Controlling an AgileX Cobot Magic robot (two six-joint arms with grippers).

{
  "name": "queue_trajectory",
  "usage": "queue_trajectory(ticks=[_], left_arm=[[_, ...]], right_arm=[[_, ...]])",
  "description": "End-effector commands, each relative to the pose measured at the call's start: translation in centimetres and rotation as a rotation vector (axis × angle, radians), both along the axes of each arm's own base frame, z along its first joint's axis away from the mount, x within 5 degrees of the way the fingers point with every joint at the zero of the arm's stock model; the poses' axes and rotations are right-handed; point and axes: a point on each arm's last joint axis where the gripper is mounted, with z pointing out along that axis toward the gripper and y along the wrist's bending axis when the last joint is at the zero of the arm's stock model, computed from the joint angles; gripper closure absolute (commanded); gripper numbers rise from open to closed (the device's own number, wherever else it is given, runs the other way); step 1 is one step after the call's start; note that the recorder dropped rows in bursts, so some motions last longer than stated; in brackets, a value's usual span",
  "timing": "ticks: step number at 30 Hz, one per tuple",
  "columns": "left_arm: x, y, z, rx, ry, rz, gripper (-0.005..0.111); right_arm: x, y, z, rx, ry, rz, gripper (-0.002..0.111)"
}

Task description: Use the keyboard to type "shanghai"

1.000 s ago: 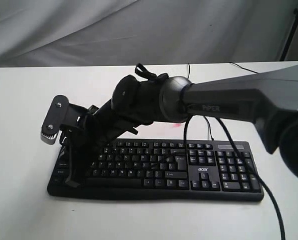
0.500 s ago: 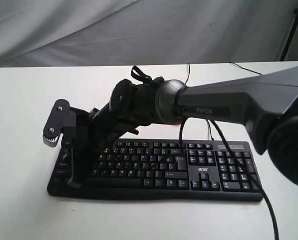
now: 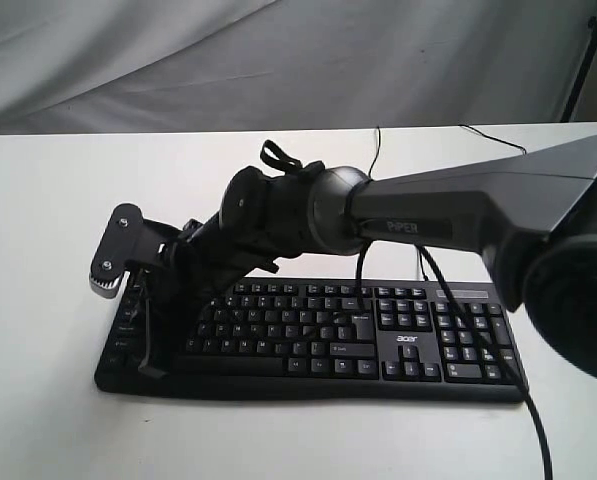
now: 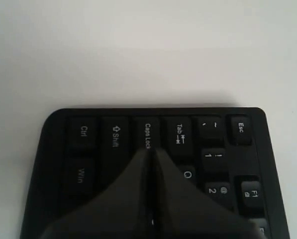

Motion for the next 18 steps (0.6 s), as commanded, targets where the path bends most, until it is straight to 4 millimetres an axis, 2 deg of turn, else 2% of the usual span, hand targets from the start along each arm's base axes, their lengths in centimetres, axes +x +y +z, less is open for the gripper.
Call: queue_trajectory(ticks=[1, 14, 18], left_arm=[[0.05, -0.02, -0.16, -0.004, 0.004, -0.004, 0.106], [0.05, -0.02, -0.16, -0.004, 0.004, -0.004, 0.106], [0.05, -0.02, -0.16, -0.004, 0.004, -0.004, 0.106]], right_arm=[[0.2, -0.04, 0.27, 0.007, -0.012, -0.007, 0.108], [0.22, -0.04, 0.27, 0.006, -0.016, -0.005, 0.108], [0.32, -0.06, -0.46, -0.003, -0.014, -0.009, 0.108]])
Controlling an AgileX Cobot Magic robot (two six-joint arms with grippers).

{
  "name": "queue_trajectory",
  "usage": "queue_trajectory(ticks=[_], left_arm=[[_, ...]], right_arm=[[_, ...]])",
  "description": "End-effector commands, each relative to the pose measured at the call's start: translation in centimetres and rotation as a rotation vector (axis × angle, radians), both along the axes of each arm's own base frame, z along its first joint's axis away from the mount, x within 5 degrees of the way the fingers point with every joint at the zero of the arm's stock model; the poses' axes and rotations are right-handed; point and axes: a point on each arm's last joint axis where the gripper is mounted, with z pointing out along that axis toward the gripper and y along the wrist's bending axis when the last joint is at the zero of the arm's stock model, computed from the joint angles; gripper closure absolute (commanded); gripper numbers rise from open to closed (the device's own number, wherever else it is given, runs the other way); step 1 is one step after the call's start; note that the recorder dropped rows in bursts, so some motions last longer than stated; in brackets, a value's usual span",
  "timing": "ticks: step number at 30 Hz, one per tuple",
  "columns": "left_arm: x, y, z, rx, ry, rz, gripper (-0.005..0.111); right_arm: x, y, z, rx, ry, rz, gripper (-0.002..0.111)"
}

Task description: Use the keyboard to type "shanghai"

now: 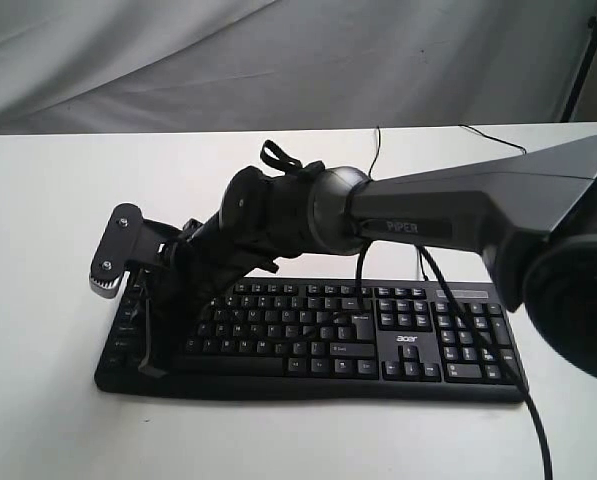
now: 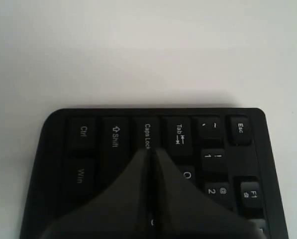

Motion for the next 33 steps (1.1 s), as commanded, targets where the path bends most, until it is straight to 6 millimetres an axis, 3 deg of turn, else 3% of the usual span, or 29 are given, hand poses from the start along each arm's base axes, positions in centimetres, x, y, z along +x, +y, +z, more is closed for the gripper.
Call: queue_trajectory(ticks=[1, 12, 17, 23, 30, 33], left_arm=[[0.0, 0.0, -0.2, -0.004, 0.004, -0.004, 0.106], [0.0, 0.0, -0.2, -0.004, 0.004, -0.004, 0.106], [0.0, 0.0, -0.2, -0.004, 0.004, -0.004, 0.106], [0.0, 0.0, -0.2, -0.004, 0.004, -0.004, 0.106], [0.0, 0.0, -0.2, -0.004, 0.004, -0.004, 0.106], [0.0, 0.0, -0.2, -0.004, 0.004, -0.004, 0.106]], right_arm=[[0.3, -0.1, -0.7, -0.006, -0.011, -0.009, 0.108], [0.2, 0.0, 0.2, 0.003, -0.016, 0.001, 0.108], [0.3, -0.2, -1.2, -0.013, -0.001, -0.005, 0.108], [0.5, -0.3, -1.3, -0.014, 0.001, -0.01, 0.108], [0.1, -0.3, 1.9, 0.017, -0.026, 0.018, 0.108], [0.2, -0.6, 2.0, 0.01, -0.025, 0.021, 0.108]])
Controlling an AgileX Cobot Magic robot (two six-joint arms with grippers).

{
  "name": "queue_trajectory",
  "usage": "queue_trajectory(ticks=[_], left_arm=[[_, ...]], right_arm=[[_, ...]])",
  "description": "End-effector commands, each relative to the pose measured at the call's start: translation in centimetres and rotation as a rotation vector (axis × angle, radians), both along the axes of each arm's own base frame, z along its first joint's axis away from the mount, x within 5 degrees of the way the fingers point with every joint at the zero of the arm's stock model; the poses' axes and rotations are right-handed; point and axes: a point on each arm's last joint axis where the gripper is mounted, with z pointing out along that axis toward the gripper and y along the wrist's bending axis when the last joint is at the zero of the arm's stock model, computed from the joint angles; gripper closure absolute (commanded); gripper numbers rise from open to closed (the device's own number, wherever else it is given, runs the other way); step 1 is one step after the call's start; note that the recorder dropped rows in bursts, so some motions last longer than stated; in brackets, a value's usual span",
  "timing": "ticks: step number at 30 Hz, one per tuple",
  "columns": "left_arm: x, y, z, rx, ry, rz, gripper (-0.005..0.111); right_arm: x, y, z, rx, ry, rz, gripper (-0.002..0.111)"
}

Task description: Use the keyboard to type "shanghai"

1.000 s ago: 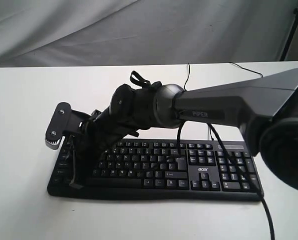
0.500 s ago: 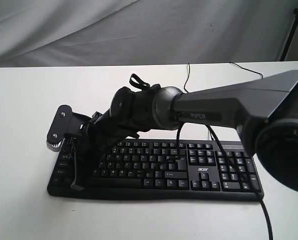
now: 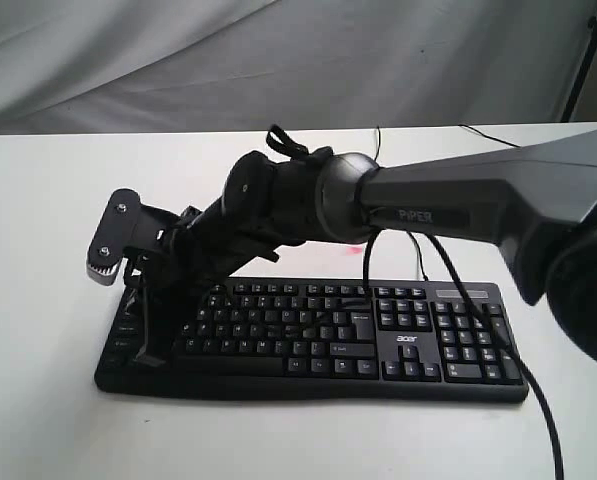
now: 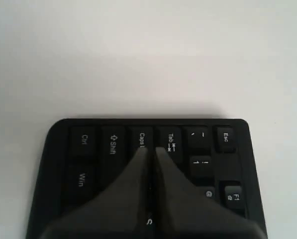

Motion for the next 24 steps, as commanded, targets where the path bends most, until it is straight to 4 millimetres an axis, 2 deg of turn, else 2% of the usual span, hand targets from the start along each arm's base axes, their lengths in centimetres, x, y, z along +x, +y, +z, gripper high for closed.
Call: queue_trajectory(ticks=[1, 10, 17, 24], left_arm=[[0.0, 0.0, -0.2, -0.004, 0.004, -0.004, 0.106], [0.0, 0.0, -0.2, -0.004, 0.004, -0.004, 0.106], [0.0, 0.0, -0.2, -0.004, 0.004, -0.004, 0.106], [0.0, 0.0, -0.2, -0.004, 0.004, -0.004, 0.106]], right_arm=[[0.2, -0.7, 0.6, -0.013, -0.003, 0.021, 0.108], [0.4, -2.5, 0.2, -0.04, 0.075, 0.059, 0.108], [0.1, -4.0, 1.0, -0.054, 0.083, 0.078, 0.108], [-2.0, -8.5, 1.0, -0.122, 0.032, 0.038, 0.108]])
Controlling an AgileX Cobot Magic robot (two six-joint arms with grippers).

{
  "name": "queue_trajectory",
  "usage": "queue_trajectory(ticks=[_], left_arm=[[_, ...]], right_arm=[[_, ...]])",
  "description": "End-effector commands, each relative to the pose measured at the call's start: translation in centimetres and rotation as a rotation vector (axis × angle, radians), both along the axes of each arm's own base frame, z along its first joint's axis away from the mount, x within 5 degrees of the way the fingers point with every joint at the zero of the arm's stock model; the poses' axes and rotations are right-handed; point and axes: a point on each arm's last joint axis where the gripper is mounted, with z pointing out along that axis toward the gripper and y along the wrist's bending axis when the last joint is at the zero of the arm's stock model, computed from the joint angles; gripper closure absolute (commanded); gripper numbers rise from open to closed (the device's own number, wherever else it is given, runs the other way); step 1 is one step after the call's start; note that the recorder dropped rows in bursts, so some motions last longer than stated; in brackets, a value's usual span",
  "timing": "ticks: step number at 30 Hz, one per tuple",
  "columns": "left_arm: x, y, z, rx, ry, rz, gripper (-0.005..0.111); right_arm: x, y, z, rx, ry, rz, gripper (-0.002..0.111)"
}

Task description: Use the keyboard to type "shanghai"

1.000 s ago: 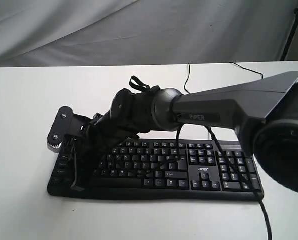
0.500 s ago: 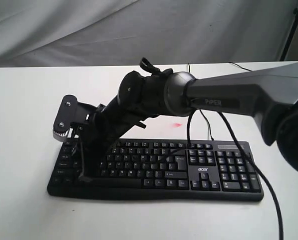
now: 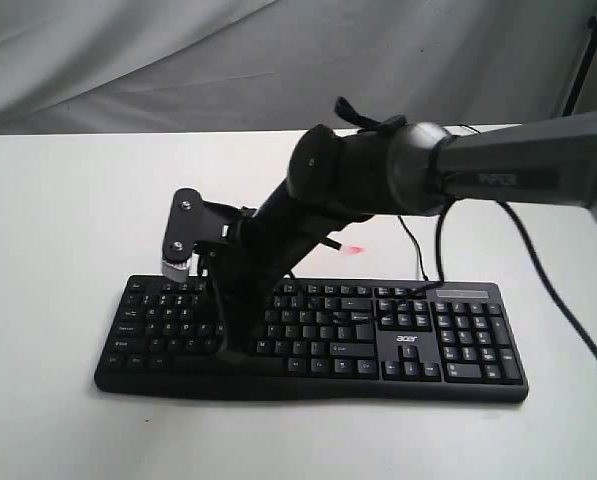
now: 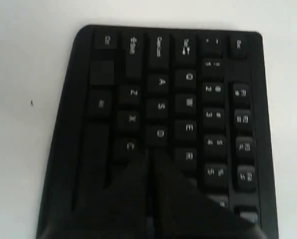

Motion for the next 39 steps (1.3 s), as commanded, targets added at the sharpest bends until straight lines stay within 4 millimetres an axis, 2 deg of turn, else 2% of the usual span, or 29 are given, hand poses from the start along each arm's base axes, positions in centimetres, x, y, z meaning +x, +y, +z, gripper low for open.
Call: queue_trajectory(ticks=[1, 5, 10, 14, 23, 39], left_arm=[[0.0, 0.0, -0.2, -0.004, 0.004, -0.004, 0.106], [0.0, 0.0, -0.2, -0.004, 0.004, -0.004, 0.106], [0.0, 0.0, -0.2, -0.004, 0.004, -0.004, 0.106], [0.0, 0.0, -0.2, -0.004, 0.004, -0.004, 0.106], [0.0, 0.0, -0.2, -0.004, 0.004, -0.004, 0.106], [0.0, 0.0, -0.2, -0.004, 0.004, -0.004, 0.106]], right_arm=[[-1.1, -3.2, 0.3, -0.043, -0.068, -0.02, 0.108], [-1.4, -5.1, 1.3, -0.027, -0.045, 0.002, 0.108], [-1.1, -6.3, 1.9, 0.03, -0.023, -0.012, 0.108], [-1.1, -6.2, 1.6, 0.06, -0.012, -0.011, 0.108], [-0.5, -6.2, -0.7, 0.035, -0.005, -0.031, 0.108], [0.0, -6.4, -1.8, 0.009, -0.026, -0.061, 0.108]])
